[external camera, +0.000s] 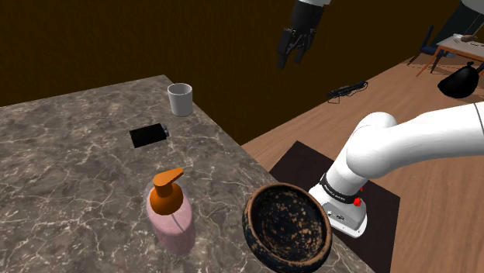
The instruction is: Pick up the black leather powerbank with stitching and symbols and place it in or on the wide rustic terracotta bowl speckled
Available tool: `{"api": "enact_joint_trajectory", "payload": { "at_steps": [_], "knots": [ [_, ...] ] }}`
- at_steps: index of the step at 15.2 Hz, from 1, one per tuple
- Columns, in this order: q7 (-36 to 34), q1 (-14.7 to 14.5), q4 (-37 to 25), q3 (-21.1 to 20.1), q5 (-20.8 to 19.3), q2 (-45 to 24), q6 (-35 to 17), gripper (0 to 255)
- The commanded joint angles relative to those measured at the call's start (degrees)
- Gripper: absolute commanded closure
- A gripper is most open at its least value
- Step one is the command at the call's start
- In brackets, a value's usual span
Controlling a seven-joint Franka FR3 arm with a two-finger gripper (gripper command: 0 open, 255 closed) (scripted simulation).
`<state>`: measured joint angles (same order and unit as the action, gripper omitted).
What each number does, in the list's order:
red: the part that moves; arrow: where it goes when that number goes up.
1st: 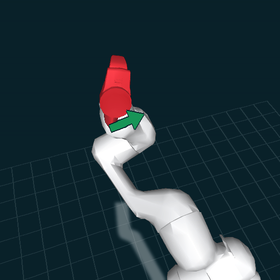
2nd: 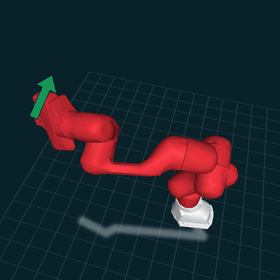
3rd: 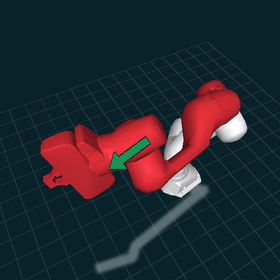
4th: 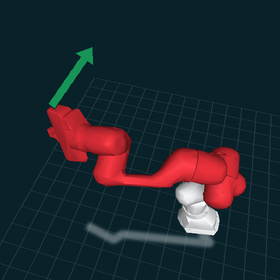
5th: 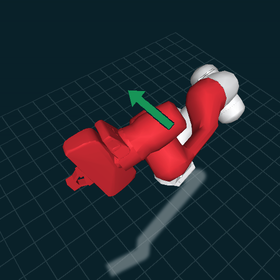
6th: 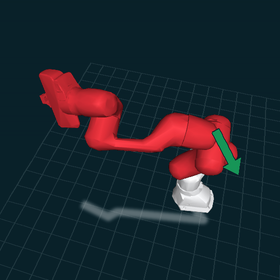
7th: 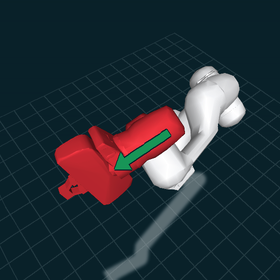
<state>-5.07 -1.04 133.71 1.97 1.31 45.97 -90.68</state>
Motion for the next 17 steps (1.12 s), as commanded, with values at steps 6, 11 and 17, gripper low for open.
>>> {"api": "enact_joint_trajectory", "payload": {
  "at_steps": [6,11,17],
  "knots": [
    [5.44,-3.37,-2.19,-0.29,0.37,-9.65,-6.92,0],
    [10.76,-6.44,-5.84,-1.03,0.88,-19.49,-12.55,0],
    [16.79,-9.68,-11.78,-2.57,1.36,-31.11,-17.58,0]
  ]
}}
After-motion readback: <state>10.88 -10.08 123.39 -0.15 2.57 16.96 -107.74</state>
